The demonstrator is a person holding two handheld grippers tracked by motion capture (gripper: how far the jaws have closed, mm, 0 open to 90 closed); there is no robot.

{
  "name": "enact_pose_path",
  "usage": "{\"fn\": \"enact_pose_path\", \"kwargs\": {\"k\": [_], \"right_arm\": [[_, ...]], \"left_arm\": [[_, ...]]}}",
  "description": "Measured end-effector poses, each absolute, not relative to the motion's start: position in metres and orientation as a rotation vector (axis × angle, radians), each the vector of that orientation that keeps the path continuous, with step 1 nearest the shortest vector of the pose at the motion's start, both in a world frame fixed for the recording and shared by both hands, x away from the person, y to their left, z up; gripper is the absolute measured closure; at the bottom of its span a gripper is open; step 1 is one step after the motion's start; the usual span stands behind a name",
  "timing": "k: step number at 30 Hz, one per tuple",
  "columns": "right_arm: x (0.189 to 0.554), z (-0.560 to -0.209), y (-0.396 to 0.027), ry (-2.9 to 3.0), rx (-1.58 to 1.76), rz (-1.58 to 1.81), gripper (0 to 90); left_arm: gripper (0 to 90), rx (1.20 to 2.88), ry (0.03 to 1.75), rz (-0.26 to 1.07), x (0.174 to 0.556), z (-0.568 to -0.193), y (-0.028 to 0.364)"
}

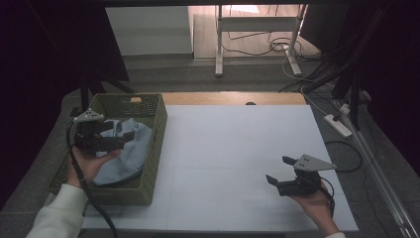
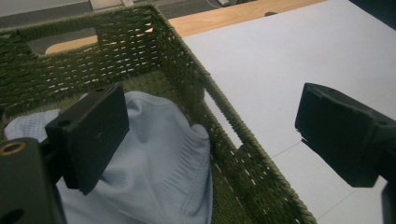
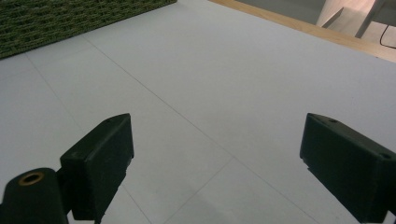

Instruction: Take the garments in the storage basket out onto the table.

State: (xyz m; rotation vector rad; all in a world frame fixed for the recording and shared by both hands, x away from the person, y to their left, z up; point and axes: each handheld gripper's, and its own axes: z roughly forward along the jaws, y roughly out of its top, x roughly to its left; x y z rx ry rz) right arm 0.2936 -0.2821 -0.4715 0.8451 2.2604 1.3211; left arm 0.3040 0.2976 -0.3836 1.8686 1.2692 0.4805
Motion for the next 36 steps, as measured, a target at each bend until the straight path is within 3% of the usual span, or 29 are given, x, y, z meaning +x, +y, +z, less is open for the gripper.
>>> {"fn": "enact_pose_path", "kwargs": {"k": [36], "right_arm": [[0.294,-0.476,-0.279,2.287,0.842,1.278,10.1]], "left_arm": [[9.3,1.938,1.434,0.401,0.347,-0.412,0.316]]}}
